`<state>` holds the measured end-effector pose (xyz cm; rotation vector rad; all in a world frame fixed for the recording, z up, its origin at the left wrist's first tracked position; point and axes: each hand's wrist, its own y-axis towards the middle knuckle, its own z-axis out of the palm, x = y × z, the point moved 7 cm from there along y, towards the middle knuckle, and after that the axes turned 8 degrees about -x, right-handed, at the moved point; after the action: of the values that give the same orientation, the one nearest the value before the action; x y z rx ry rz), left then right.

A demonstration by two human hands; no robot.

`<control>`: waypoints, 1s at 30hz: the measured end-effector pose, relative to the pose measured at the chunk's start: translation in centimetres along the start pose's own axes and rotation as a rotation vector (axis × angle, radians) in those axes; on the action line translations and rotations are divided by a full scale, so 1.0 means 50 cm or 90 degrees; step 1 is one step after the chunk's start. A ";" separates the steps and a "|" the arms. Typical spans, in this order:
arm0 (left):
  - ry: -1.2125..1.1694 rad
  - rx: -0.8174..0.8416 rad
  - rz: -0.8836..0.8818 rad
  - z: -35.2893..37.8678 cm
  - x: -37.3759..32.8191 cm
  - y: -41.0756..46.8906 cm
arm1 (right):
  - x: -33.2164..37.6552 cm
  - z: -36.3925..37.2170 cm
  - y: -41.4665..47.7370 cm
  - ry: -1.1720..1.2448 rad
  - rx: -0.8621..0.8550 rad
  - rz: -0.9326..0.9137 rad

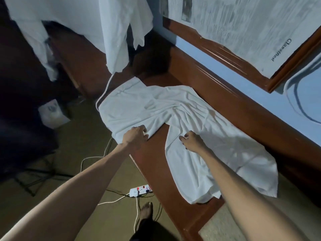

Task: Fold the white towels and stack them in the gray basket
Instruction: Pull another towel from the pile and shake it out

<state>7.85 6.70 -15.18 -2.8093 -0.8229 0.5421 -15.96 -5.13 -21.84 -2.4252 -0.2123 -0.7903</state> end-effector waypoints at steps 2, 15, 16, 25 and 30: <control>0.010 0.029 0.018 0.034 0.011 0.061 | 0.011 0.032 0.033 -0.024 -0.008 0.022; -0.018 0.031 0.032 0.257 0.086 0.216 | -0.020 0.231 0.075 -0.154 -0.286 -0.075; -0.014 0.021 0.040 0.261 0.085 0.211 | -0.020 0.232 0.066 -0.149 -0.307 -0.096; -0.099 0.037 0.193 0.116 -0.024 0.177 | -0.034 0.081 0.007 0.226 -0.288 0.110; -0.153 0.014 0.272 -0.028 -0.190 0.164 | -0.034 -0.143 -0.081 0.346 -0.401 0.110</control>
<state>4.97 -5.42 -13.18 -2.9437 -0.2355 0.9561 -22.13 -5.82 -16.19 -2.6012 0.5228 -1.5691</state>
